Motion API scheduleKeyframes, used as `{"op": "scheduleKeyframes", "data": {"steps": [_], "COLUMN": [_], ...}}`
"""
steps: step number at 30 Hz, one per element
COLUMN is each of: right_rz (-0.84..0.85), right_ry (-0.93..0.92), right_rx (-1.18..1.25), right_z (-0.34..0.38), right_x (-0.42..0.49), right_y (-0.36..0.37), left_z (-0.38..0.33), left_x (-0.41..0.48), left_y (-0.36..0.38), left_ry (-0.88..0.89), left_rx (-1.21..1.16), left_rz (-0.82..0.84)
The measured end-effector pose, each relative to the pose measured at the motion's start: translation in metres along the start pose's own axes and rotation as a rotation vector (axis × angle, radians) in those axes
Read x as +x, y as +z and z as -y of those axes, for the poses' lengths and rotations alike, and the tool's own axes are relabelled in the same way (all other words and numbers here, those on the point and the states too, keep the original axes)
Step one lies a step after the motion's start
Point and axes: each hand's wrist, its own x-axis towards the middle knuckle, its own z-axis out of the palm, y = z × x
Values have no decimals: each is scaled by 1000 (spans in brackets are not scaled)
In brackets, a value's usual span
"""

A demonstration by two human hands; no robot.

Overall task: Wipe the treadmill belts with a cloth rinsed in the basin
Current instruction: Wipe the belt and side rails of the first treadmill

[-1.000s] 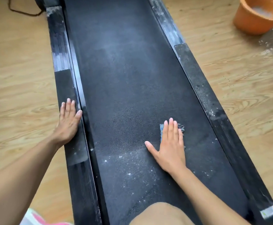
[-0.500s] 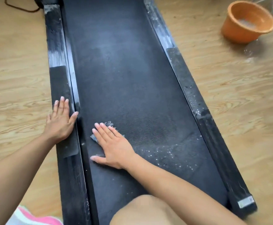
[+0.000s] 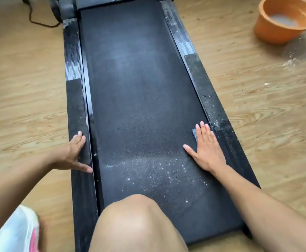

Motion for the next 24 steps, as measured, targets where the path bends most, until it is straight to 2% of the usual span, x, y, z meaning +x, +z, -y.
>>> {"op": "scheduleKeyframes", "data": {"steps": [4, 9, 14, 16, 20, 22, 24], "right_rz": [68, 75, 78, 112, 161, 189, 114], "right_ry": [7, 14, 37, 49, 79, 34, -70], "right_rx": [-5, -35, -54, -92, -200, -250, -333], "right_z": [0, 3, 4, 6, 22, 24, 14], "right_x": [1, 3, 3, 4, 6, 7, 4], "right_y": [-7, -9, -6, -7, -13, -20, -35], "left_z": [-3, -1, 0, -3, -33, -45, -47], "left_x": [-6, -5, -8, -11, -12, -15, -14], "left_y": [-37, -36, -12, -6, -3, -1, -10], "left_ry": [7, 61, 77, 59, -17, -89, -72], "left_rx": [197, 370, 530, 557, 625, 676, 760], "left_rz": [113, 117, 43, -26, -52, -52, -66]}}
